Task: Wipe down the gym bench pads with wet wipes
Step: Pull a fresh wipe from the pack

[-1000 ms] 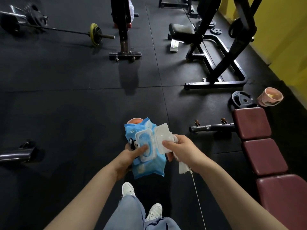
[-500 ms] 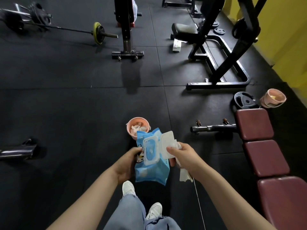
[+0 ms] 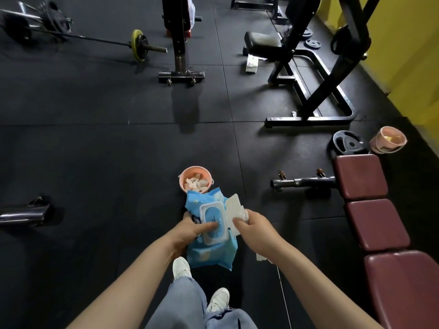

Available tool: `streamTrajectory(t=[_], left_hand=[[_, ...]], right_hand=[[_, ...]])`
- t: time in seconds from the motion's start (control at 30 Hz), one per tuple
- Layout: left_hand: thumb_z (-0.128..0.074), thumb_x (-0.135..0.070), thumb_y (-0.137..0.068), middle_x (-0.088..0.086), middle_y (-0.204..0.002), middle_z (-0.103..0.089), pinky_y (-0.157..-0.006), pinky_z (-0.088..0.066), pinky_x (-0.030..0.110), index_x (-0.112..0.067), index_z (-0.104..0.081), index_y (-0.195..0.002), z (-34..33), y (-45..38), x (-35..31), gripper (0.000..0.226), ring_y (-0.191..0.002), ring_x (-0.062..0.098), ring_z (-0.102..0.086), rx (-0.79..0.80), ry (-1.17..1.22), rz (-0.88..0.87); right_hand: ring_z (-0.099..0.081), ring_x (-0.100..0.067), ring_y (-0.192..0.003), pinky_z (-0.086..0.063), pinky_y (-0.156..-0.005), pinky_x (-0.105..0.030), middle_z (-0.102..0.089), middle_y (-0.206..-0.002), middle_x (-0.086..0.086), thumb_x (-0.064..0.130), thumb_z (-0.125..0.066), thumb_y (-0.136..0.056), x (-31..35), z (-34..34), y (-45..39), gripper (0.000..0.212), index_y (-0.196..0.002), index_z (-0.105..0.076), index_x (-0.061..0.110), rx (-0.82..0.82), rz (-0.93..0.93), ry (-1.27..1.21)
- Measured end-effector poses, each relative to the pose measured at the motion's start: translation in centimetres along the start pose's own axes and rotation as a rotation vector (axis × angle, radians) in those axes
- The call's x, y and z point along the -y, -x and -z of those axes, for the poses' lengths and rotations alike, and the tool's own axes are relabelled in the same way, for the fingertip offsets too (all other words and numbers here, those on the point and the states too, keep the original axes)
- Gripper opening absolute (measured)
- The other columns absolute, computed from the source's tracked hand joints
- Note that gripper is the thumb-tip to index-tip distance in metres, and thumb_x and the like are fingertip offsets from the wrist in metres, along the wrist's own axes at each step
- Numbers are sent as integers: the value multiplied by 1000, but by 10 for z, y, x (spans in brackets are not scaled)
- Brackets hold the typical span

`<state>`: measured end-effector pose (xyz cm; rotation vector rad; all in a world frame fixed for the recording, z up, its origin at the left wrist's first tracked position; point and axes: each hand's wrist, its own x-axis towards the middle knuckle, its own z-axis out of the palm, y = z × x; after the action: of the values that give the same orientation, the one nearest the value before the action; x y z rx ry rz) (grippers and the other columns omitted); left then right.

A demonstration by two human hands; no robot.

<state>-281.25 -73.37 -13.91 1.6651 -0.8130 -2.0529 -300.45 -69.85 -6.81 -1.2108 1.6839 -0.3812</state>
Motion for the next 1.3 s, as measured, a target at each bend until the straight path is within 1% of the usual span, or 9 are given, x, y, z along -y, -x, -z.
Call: streamTrajectory(t=[0.13,0.27,0.37,0.43,0.57,0.73,1.07,1.2,1.3], left_hand=[[-86,-16,-75,6,-115,-68,-80,-59,37,-22,-45,-127,1,-2,-3,66,-99,23,-70,-31,-83,-65],[-82,-10,-77,7,-109,-73,-72,-60,35,-17,-51,-126,2,-3,-8,58,-92,23,-74,-8,-88,-76],[-76,-9,-83,11,-108,-74,-69,-59,36,-15,-51,-129,-1,0,-7,53,-93,27,-74,50,18,-68],[-68,-19,-92,13,-113,-72,-74,-59,40,-16,-49,-135,-2,3,-7,47,-99,30,-72,89,101,-51],[-35,-54,-102,19,-130,-64,-97,-52,49,-14,-58,-135,-2,9,-11,56,-118,38,-62,269,286,38],[-75,-18,-84,11,-118,-71,-93,-55,51,-20,-44,-137,-8,2,-8,61,-106,32,-70,158,104,-67],[-79,-7,-80,10,-115,-72,-89,-57,53,-22,-49,-131,-28,-15,-3,61,-100,29,-72,43,86,-133],[-81,-22,-81,9,-140,-52,-93,-52,32,-21,-17,-155,-24,-40,-7,99,-122,22,-56,-77,-314,-123],[-75,-38,-85,11,-157,-33,-107,-41,35,-17,-7,-158,-14,-57,-10,102,-138,26,-42,-160,-565,-25]], right_hand=[[-64,-9,-86,-52,-79,-30,-69,-91,10,44,-49,-98,-4,-7,0,22,-98,-64,27,37,24,-51],[-65,-1,-83,-55,-73,-26,-69,-95,12,61,-48,-92,-10,-6,-3,35,-101,-65,32,-95,20,-222],[-62,-9,-101,-55,-86,-33,-62,-119,6,74,-61,-76,-23,-7,-11,73,-131,-48,28,-62,-144,-124],[-64,-12,-103,-54,-86,-32,-63,-121,5,66,-67,-77,-27,-12,-14,75,-134,-47,21,84,-255,-229],[-69,-9,-87,-56,-71,-26,-71,-98,9,52,-63,-89,-27,-12,-14,34,-108,-60,23,112,-272,-356],[-69,-10,-90,-56,-69,-24,-69,-102,8,53,-65,-87,-33,-10,-16,32,-103,-55,28,107,-219,-306],[-69,-9,-92,-59,-81,-31,-68,-105,8,42,-78,-80,-52,-10,-30,45,-114,-56,22,27,-231,-303],[-60,-18,-108,-46,-79,-27,-57,-124,0,49,-69,-83,-66,-1,-45,62,-133,-46,20,-105,-264,28],[-56,-21,-104,-41,-78,-28,-56,-125,-5,32,-60,-90,-70,12,-49,51,-135,-44,17,-236,-299,-99]])
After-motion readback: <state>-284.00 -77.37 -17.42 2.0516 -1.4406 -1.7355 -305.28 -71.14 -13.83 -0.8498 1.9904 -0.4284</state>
